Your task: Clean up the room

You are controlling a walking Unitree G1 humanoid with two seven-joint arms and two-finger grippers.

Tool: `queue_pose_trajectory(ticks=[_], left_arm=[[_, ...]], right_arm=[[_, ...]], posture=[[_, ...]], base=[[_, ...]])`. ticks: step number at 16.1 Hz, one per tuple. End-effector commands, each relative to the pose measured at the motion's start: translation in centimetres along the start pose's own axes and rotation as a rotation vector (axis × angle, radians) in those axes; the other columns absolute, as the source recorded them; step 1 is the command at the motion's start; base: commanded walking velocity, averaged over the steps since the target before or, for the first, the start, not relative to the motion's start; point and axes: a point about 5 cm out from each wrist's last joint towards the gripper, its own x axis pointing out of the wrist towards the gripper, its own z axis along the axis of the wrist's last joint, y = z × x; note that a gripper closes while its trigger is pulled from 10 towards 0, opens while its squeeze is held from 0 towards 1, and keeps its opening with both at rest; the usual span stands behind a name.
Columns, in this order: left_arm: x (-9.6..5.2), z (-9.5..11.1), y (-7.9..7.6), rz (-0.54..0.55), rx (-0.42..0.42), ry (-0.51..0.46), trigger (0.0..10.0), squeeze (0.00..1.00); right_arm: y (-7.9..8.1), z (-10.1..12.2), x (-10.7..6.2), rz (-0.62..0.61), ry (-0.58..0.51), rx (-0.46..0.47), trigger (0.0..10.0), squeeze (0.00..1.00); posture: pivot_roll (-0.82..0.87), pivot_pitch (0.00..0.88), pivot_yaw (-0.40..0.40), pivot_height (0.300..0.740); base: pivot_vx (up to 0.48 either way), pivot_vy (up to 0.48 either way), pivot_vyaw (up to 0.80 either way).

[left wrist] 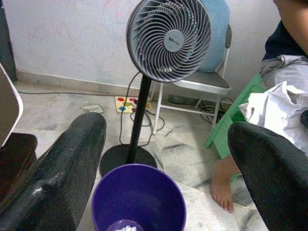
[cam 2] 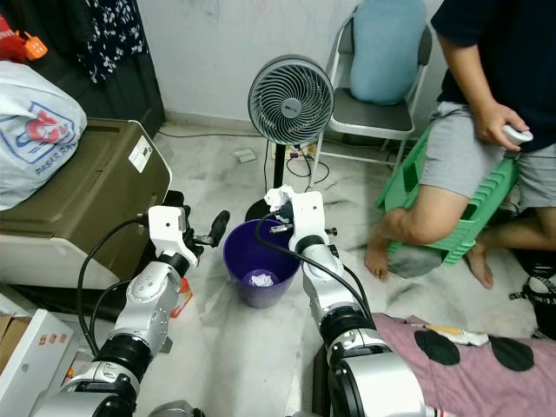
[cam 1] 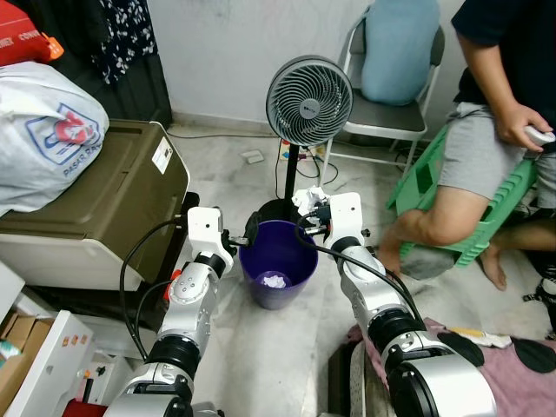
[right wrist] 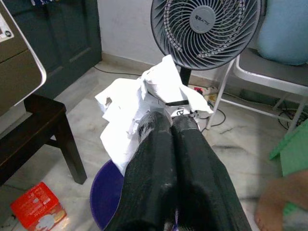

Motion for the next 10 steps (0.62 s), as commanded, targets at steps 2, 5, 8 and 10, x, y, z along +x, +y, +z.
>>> queue_pose_trajectory(ticks=[2,5,8,10], left_arm=[[0.09,0.38,-0.07,-0.01,0.012,-0.019,10.0,0.0],[0.09,0.37,-0.09,-0.011,0.014,-0.019,10.0,0.0],[0.09,0.31,-0.06,-0.01,0.019,-0.015,10.0,0.0],[0.06,0.18,0.14,0.01,0.032,-0.004,10.0,0.0]], right_arm=[[-0.23,0.1,0.06,-0.01,-0.001,-0.002,10.0,0.0],[-0.21,0.11,0.06,-0.008,-0.003,-0.004,10.0,0.0],[-0.17,0.12,0.06,-0.006,-0.004,-0.005,10.0,0.0],[-0.14,0.12,0.05,-0.005,-0.005,-0.003,10.0,0.0]], posture=[[0.07,0.0,-0.035,0.74],[0.07,0.0,-0.035,0.74],[0.07,0.0,-0.036,0.74],[0.07,0.0,-0.036,0.74]], base=[[0.366,0.0,0.0],[0.363,0.0,0.0],[0.359,0.0,0.0],[0.0,0.0,0.0]])
